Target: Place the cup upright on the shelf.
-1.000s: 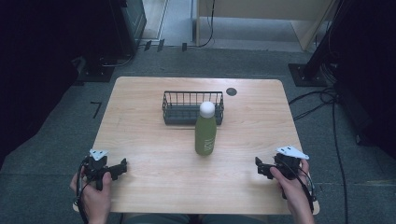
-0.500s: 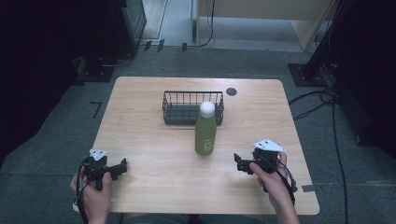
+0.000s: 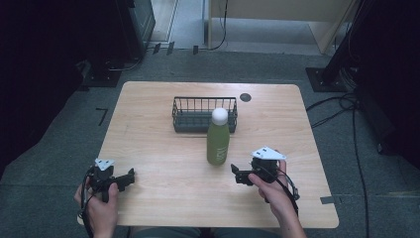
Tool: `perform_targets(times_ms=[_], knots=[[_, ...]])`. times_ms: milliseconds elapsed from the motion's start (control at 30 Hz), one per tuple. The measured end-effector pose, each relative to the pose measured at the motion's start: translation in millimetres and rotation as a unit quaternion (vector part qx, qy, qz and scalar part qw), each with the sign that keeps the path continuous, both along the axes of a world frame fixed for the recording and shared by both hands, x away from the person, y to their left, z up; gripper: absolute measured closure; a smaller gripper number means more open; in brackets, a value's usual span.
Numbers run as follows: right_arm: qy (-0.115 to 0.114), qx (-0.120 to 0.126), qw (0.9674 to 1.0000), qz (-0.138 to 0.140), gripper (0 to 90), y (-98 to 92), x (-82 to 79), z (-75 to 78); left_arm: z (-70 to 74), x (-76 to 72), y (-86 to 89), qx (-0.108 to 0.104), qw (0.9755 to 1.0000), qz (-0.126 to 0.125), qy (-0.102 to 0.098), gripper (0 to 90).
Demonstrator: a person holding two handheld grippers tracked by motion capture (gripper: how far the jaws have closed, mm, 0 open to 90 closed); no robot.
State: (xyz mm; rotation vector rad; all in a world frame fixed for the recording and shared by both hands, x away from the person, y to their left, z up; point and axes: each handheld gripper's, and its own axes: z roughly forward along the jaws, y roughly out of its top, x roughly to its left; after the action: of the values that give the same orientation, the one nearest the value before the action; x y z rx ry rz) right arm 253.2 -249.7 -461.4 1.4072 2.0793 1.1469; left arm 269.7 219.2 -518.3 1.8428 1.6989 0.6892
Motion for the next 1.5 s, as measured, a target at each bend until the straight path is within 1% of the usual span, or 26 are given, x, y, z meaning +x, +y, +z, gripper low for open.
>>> perform_targets(times_ms=[33, 67, 133, 233, 267, 333, 367, 500, 733, 800, 833, 933, 1033, 1100, 1167, 1267, 1300, 1333, 1367, 1400, 1433, 1467, 1500], knots=[[-0.001, 0.000, 1.0000, 0.008, 0.0, 5.7, 0.9, 0.2, 0.0, 0.0, 0.0, 0.000, 1.0000, 0.000, 0.000, 0.0], [-0.001, 0.000, 1.0000, 0.008, 0.0, 5.7, 0.9, 0.2, 0.0, 0.0, 0.0, 0.000, 1.0000, 0.000, 0.000, 0.0], [-0.004, 0.005, 0.9998, 0.017, 0.0, 12.9, 1.6, 1.8, 0.0, 0.0, 0.0, 0.000, 1.0000, 0.000, 0.000, 0.0], [-0.005, 0.010, 0.9997, 0.022, 0.0, 17.4, 2.0, 2.9, 0.0, 0.0, 0.0, 0.000, 1.0000, 0.000, 0.000, 0.0], [-0.007, 0.014, 0.9994, 0.031, 0.0, 21.6, 2.0, 4.0, 0.0, 0.0, 0.0, 0.000, 1.0000, 0.000, 0.000, 0.0], [-0.010, 0.016, 0.9992, 0.034, 0.0, 23.7, 2.1, 4.5, 0.0, 0.0, 0.0, 0.000, 1.0000, 0.000, 0.000, 0.0], [-0.012, 0.018, 0.9988, 0.043, 0.0, 28.0, 2.4, 5.5, 0.0, 0.0, 0.0, 0.000, 1.0000, 0.000, 0.000, 0.0], [-0.015, 0.023, 0.9983, 0.051, 0.0, 34.0, 3.7, 7.1, 0.0, 0.0, 0.0, 0.000, 1.0000, -0.001, 0.000, 0.0], [-0.022, 0.027, 0.9978, 0.056, 0.0, 42.5, 3.1, 12.3, 0.0, 0.1, -0.1, 0.000, 1.0000, -0.001, 0.000, 0.0], [-0.023, 0.030, 0.9976, 0.057, 0.0, 44.7, 4.0, 13.2, 0.0, 0.0, -0.1, 0.000, 1.0000, -0.001, 0.000, 0.0], [-0.024, 0.036, 0.9974, 0.057, 0.0, 46.4, 5.1, 13.7, 0.0, 0.0, 0.0, 0.000, 1.0000, -0.002, 0.000, 0.0], [-0.025, 0.041, 0.9972, 0.057, 0.2, 48.2, 5.6, 13.8, 0.0, 0.0, -0.1, 0.000, 1.0000, -0.001, 0.000, 0.0], [-0.033, 0.040, 0.9971, 0.056, 0.4, 53.2, 5.8, 14.0, 0.0, 0.0, -0.1, 0.000, 1.0000, -0.002, 0.000, 0.0], [-0.039, 0.034, 0.9974, 0.050, 1.9, 56.9, 5.8, 14.9, 0.0, 0.1, -0.1, 0.000, 1.0000, -0.002, 0.000, 0.0], [-0.052, 0.030, 0.9974, 0.040, 4.2, 61.6, 6.2, 15.8, 0.0, 0.1, -0.1, 0.000, 1.0000, -0.003, 0.000, 0.0], [-0.059, 0.031, 0.9972, 0.033, 5.9, 64.7, 7.3, 15.6, 0.0, 0.1, -0.1, 0.000, 1.0000, -0.003, 0.000, 0.0], [-0.067, 0.030, 0.9970, 0.025, 7.2, 68.1, 8.1, 15.9, 0.1, 0.0, -0.1, 0.001, 1.0000, -0.004, 0.000, 0.0], [-0.067, 0.030, 0.9970, 0.025, 7.2, 68.1, 8.1, 15.9, 0.1, 0.0, -0.1, 0.001, 1.0000, -0.004, 0.000, 0.0], [-0.077, 0.024, 0.9967, 0.014, 8.6, 71.0, 8.1, 16.0, 0.1, 0.1, -0.1, 0.001, 1.0000, -0.004, 0.000, 0.0], [-0.077, 0.024, 0.9967, 0.014, 8.6, 71.0, 8.1, 16.0, 0.1, 0.1, -0.1, 0.001, 1.0000, -0.004, 0.000, 0.0], [-0.083, 0.027, 0.9962, 0.001, 11.2, 71.5, 9.2, 15.1, 0.0, 0.0, -0.1, 0.000, 1.0000, -0.004, 0.000, 0.0], [-0.083, 0.027, 0.9962, 0.001, 11.2, 71.5, 9.2, 15.1, 0.0, 0.1, -0.1, 0.001, 1.0000, -0.004, 0.000, 0.0], [-0.085, 0.028, 0.9960, -0.006, 12.7, 71.6, 9.9, 14.6, 0.0, 0.1, -0.1, 0.000, 1.0000, -0.004, 0.000, 0.0]])
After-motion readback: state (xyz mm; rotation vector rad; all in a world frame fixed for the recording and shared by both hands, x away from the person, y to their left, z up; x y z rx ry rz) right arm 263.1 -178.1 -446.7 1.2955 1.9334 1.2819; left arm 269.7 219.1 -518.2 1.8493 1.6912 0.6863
